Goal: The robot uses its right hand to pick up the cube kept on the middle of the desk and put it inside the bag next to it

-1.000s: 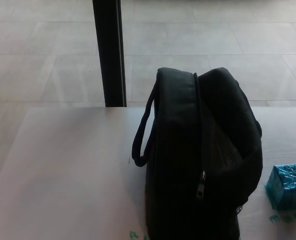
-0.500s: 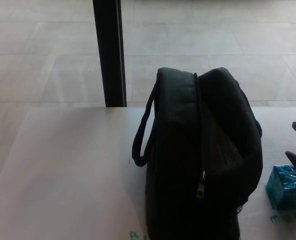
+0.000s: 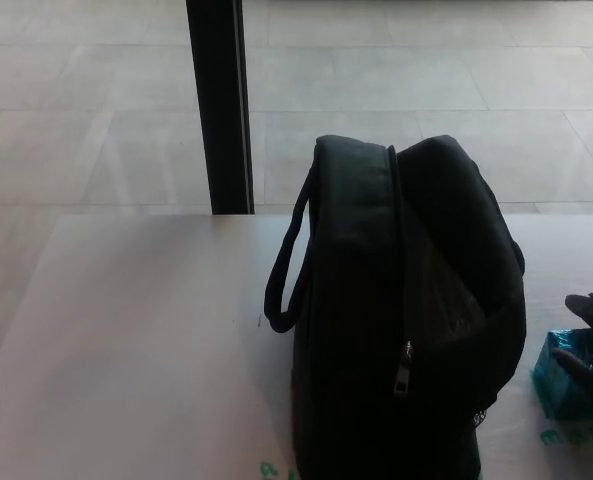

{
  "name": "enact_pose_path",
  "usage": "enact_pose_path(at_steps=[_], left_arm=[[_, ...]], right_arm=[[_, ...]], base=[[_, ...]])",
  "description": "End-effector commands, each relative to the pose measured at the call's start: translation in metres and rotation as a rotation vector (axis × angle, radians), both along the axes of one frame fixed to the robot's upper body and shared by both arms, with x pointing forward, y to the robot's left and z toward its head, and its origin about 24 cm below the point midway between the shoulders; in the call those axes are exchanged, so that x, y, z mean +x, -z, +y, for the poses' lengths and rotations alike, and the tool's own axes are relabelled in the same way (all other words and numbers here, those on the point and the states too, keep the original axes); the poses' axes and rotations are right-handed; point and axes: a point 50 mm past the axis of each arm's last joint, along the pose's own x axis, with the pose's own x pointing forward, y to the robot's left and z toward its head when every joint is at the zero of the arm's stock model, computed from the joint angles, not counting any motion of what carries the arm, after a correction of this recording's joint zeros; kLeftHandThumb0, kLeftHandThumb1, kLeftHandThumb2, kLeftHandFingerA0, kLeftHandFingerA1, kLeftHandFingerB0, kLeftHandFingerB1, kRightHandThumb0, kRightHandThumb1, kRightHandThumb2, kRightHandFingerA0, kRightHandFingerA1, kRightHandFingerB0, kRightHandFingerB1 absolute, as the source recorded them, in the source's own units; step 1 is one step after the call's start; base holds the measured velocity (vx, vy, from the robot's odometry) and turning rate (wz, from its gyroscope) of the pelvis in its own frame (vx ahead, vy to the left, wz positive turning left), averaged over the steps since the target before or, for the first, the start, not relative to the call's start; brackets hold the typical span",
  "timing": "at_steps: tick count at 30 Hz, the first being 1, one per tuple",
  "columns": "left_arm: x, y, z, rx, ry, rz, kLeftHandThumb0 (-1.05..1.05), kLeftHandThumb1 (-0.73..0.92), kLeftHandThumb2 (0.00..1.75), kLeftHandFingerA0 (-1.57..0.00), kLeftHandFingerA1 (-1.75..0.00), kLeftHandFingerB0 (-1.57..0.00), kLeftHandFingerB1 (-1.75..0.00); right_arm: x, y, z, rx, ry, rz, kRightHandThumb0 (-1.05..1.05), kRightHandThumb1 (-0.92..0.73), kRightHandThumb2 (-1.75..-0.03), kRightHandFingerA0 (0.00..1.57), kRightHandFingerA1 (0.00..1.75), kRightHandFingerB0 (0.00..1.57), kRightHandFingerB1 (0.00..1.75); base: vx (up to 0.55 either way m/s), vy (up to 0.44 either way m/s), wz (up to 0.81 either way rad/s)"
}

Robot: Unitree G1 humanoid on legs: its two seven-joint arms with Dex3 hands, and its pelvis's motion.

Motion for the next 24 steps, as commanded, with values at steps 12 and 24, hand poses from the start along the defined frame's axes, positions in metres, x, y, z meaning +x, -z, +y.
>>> enact_pose_path(at_steps=[12,24], left_arm=[[0.002,-0.003,0.001,0.01,0.016,0.002,-0.78,0.54,0.88,-0.14,-0.56,-0.06,-0.45],[0.003,-0.004,0.002,-0.013,0.007,-0.003,-0.41,0.41,1.01,-0.03,-0.53,0.0,-0.5]], right_arm=[[-0.008,0.014,0.002,-0.069,0.034,0.102,-0.34,-0.61,-0.58,0.71,0.76,0.03,0.28],[-0.015,0.023,0.005,-0.503,-0.176,0.076,-0.24,-0.63,-0.76,0.82,1.45,0.94,0.78]], base=[[0.0,0.0,0.0],[0.0,0.0,0.0]])
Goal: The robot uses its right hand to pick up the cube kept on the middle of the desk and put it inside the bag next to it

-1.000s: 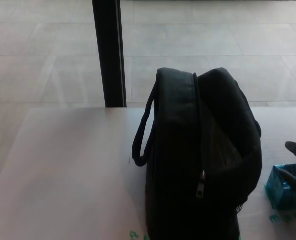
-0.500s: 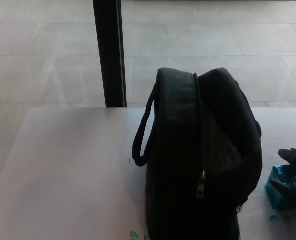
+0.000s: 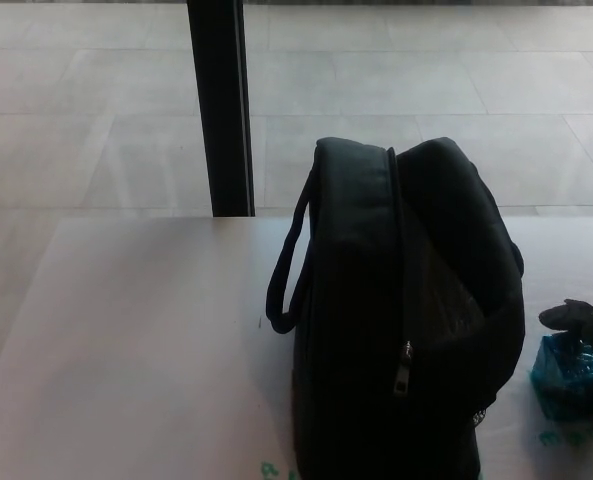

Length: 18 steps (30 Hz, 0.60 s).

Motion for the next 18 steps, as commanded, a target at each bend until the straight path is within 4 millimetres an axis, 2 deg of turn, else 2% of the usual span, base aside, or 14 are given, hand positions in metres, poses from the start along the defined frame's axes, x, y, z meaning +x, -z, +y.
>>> enact_pose_path(at_steps=[1,2,3,7,9,10,13,14,15,18], left_arm=[[0.001,-0.004,0.003,-0.017,0.0,-0.006,-0.41,0.43,1.02,-0.03,-0.53,0.0,-0.5],[0.001,-0.004,0.002,-0.016,0.002,-0.005,-0.41,0.42,1.02,-0.03,-0.53,0.0,-0.5],[0.001,-0.004,0.002,-0.012,0.006,-0.004,-0.41,0.43,1.02,-0.03,-0.53,0.0,-0.5],[0.002,-0.005,0.003,-0.005,0.007,-0.003,-0.41,0.41,1.01,-0.02,-0.52,0.0,-0.5],[0.002,-0.006,0.003,0.006,0.016,-0.004,-0.41,0.43,1.02,-0.02,-0.52,0.0,-0.5],[0.003,-0.006,0.003,0.006,0.018,-0.004,-0.41,0.43,1.02,-0.02,-0.52,0.0,-0.5],[0.004,-0.007,0.004,-0.003,0.014,-0.007,-0.41,0.42,1.01,-0.02,-0.52,0.0,-0.5],[0.004,-0.006,0.004,-0.016,0.001,-0.003,-0.4,0.42,1.01,-0.02,-0.52,0.0,-0.5],[0.004,-0.007,0.004,-0.007,0.011,-0.004,-0.4,0.43,1.02,-0.02,-0.52,0.0,-0.5],[0.004,-0.007,0.004,0.003,0.02,-0.002,-0.41,0.42,1.01,-0.02,-0.52,0.0,-0.5]], right_arm=[[-0.015,0.02,-0.013,-0.313,-0.071,0.119,-0.3,-0.66,-0.65,0.73,1.49,0.7,0.7],[-0.016,0.021,-0.013,-0.378,-0.085,0.125,-0.28,-0.74,-0.69,0.75,1.39,0.6,0.52],[-0.017,0.022,-0.014,-0.39,-0.089,0.119,-0.28,-0.78,-0.69,0.75,1.28,0.59,0.49],[-0.022,0.026,-0.019,-0.413,-0.1,0.085,-0.3,-0.76,-0.72,0.79,1.27,0.68,0.52],[-0.024,0.028,-0.02,-0.411,-0.102,0.07,-0.33,-0.77,-0.69,0.79,1.26,0.68,0.51],[-0.026,0.03,-0.021,-0.401,-0.1,0.045,-0.3,-0.77,-0.72,0.81,1.38,0.74,0.66],[-0.027,0.031,-0.022,-0.373,-0.093,-0.017,-0.3,-0.75,-0.73,0.84,1.42,0.78,0.66],[-0.029,0.032,-0.022,-0.361,-0.103,-0.077,-0.3,-0.76,-0.82,0.83,1.59,0.78,1.15],[-0.029,0.031,-0.022,-0.351,-0.107,-0.109,-0.3,-0.74,-0.8,0.81,1.64,0.72,1.36],[-0.028,0.027,-0.021,-0.32,-0.098,-0.171,-0.3,-0.7,-0.84,0.83,1.7,0.7,1.53]], base=[[0.0,0.0,0.0],[0.0,0.0,0.0],[0.0,0.0,0.0],[0.0,0.0,0.0],[0.0,0.0,0.0],[0.0,0.0,0.0],[0.0,0.0,0.0],[0.0,0.0,0.0],[0.0,0.0,0.0],[0.0,0.0,0.0]])
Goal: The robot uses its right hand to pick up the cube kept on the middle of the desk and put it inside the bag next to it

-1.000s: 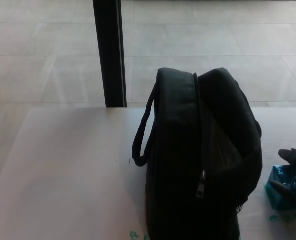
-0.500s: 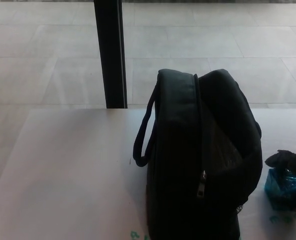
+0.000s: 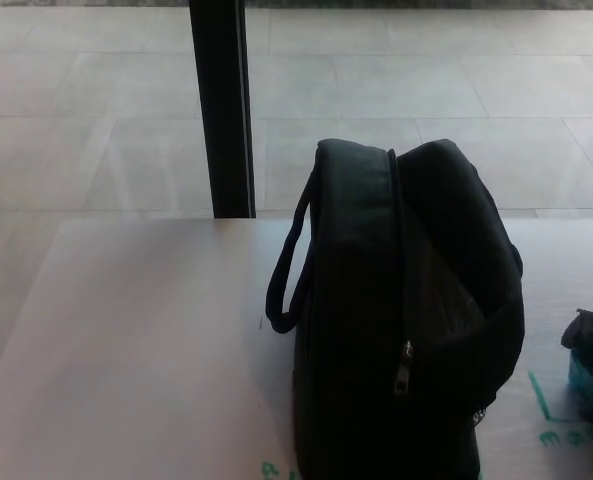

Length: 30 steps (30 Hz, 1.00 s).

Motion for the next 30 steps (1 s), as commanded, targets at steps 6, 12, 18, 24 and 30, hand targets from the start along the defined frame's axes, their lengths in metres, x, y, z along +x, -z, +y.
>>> enact_pose_path(at_steps=[6,12,18,24,30], left_arm=[[0.0,-0.005,0.005,0.005,0.001,0.002,-0.41,0.39,1.0,-0.03,-0.52,0.0,-0.5],[-0.001,-0.005,0.006,0.002,-0.005,0.003,-0.41,0.4,1.0,-0.02,-0.52,0.0,-0.5],[-0.004,-0.004,0.007,-0.003,-0.019,0.015,-0.41,0.39,0.99,-0.02,-0.52,0.0,-0.5],[-0.006,-0.003,0.007,-0.001,-0.017,0.015,-0.41,0.41,1.01,-0.02,-0.52,0.0,-0.5],[-0.008,-0.002,0.008,0.004,-0.016,0.019,-0.41,0.4,1.0,-0.03,-0.53,0.0,-0.51]], right_arm=[[-0.008,0.0,0.003,0.219,0.007,-0.18,-0.25,-0.64,-1.02,0.82,1.75,0.69,1.62],[0.007,-0.04,0.014,0.442,0.002,-0.28,-0.16,-0.57,-1.12,0.82,1.75,0.71,1.58],[0.013,-0.07,0.023,0.569,-0.044,-0.389,-0.1,-0.5,-1.21,0.88,1.75,0.76,1.57],[0.018,-0.107,0.035,0.687,-0.104,-0.468,-0.19,-0.49,-1.17,1.18,1.4,0.96,1.26],[0.023,-0.146,0.041,0.798,-0.151,-0.555,-0.13,-0.48,-1.27,0.88,1.75,0.75,1.57]], base=[[0.0,0.0,0.0],[0.0,0.0,0.0],[0.0,0.0,0.0],[0.0,0.0,0.0],[0.0,0.0,0.0]])
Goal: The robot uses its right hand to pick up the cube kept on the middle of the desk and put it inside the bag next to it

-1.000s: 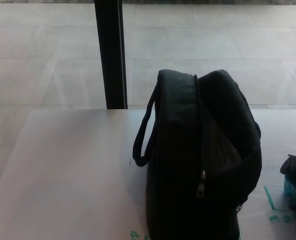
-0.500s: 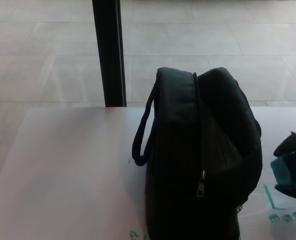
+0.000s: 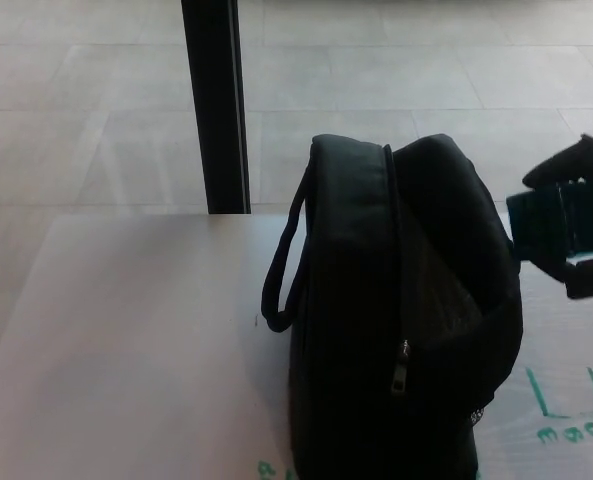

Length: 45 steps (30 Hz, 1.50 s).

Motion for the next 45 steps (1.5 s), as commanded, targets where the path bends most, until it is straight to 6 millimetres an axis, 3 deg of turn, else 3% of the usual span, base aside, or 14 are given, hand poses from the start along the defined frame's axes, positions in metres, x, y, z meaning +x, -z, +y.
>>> enact_pose_path(at_steps=[1,6,12,13,16,25,31,32,35,37,39,40,42,45], left_arm=[[-0.004,-0.001,0.003,-0.006,-0.014,0.01,-0.41,0.4,1.0,-0.03,-0.53,0.0,-0.5],[-0.005,-0.001,0.006,0.007,-0.004,0.013,-0.41,0.42,1.01,-0.03,-0.53,0.0,-0.51],[-0.005,0.0,0.006,0.016,-0.017,0.019,-0.41,0.4,1.0,-0.03,-0.52,0.0,-0.5],[-0.005,0.001,0.005,-0.002,-0.029,0.016,-0.41,0.37,0.98,-0.03,-0.53,0.0,-0.5],[-0.005,0.0,0.005,-0.003,-0.024,0.013,-0.41,0.37,0.98,-0.03,-0.53,0.0,-0.5],[-0.005,-0.001,0.006,-0.014,-0.024,0.013,-0.41,0.4,1.0,-0.03,-0.53,0.0,-0.51],[-0.002,-0.003,0.007,0.011,-0.014,0.012,-0.41,0.39,0.99,-0.03,-0.53,0.0,-0.5],[-0.002,-0.004,0.007,0.004,-0.014,0.006,-0.41,0.39,0.99,-0.03,-0.53,0.0,-0.5],[-0.002,-0.004,0.007,0.015,0.0,0.004,-0.41,0.42,1.01,-0.03,-0.53,0.0,-0.51],[-0.001,-0.004,0.007,0.021,0.003,0.008,-0.41,0.41,1.0,-0.02,-0.52,0.0,-0.5],[-0.004,-0.003,0.006,0.027,0.013,0.011,-0.41,0.41,1.01,-0.02,-0.52,0.0,-0.5],[-0.004,-0.003,0.006,0.025,0.016,0.009,-0.41,0.41,1.01,-0.03,-0.53,0.0,-0.51],[-0.004,-0.002,0.006,0.016,0.01,0.009,-0.41,0.38,0.99,-0.03,-0.53,0.0,-0.5],[-0.001,-0.003,0.005,0.006,-0.003,0.009,-0.41,0.38,0.98,-0.03,-0.53,0.0,-0.5]], right_arm=[[0.003,-0.037,0.005,0.085,-0.065,-0.067,-0.11,-0.5,-1.26,0.87,1.75,0.75,1.59],[0.005,-0.068,0.023,0.063,-0.15,-0.121,-0.16,-0.5,-1.18,1.22,1.42,0.99,1.28],[0.002,-0.085,0.043,-0.002,-0.21,-0.15,-0.1,-0.49,-1.21,0.9,1.75,0.77,1.59],[0.0,-0.084,0.051,-0.026,-0.245,-0.14,-0.13,-0.47,-1.15,1.22,1.4,1.01,1.27],[-0.004,-0.073,0.06,-0.051,-0.281,-0.091,-0.15,-0.53,-1.11,0.88,1.75,0.75,1.61],[-0.031,-0.002,0.074,-0.215,-0.406,0.121,-0.15,-0.51,-1.11,0.87,1.75,0.71,1.59],[-0.033,0.0,0.064,-0.297,-0.393,0.132,-0.15,-0.5,-1.18,0.89,1.75,0.73,1.66],[-0.032,-0.003,0.059,-0.3,-0.374,0.134,-0.23,-0.5,-1.18,1.16,1.42,0.98,1.3],[-0.031,-0.004,0.056,-0.276,-0.364,0.15,-0.14,-0.5,-1.2,0.85,1.75,0.73,1.54],[-0.03,-0.003,0.055,-0.25,-0.355,0.173,-0.17,-0.72,-0.76,0.8,1.57,0.73,0.8],[-0.031,0.0,0.056,-0.304,-0.363,0.219,-0.42,-0.68,-0.61,0.71,0.96,0.26,0.33],[-0.031,0.0,0.057,-0.346,-0.375,0.249,-0.57,-0.66,-0.6,0.2,0.6,0.0,0.22],[-0.031,0.0,0.06,-0.427,-0.386,0.26,-0.92,-0.55,-0.85,0.0,0.08,0.0,0.0],[-0.032,-0.003,0.063,-0.496,-0.376,0.233,-0.83,-0.55,-0.74,0.0,0.0,0.0,0.0]], base=[[0.0,0.0,0.0],[0.0,0.0,0.0],[0.0,0.0,0.0],[0.0,0.0,0.0],[0.0,0.0,0.0],[0.0,0.0,0.0],[0.0,0.0,0.0],[0.0,0.0,0.0],[0.0,0.0,0.0],[0.0,0.0,0.0],[0.0,0.0,0.0],[0.0,0.0,0.0],[0.0,0.0,0.0],[0.0,0.0,0.0]])
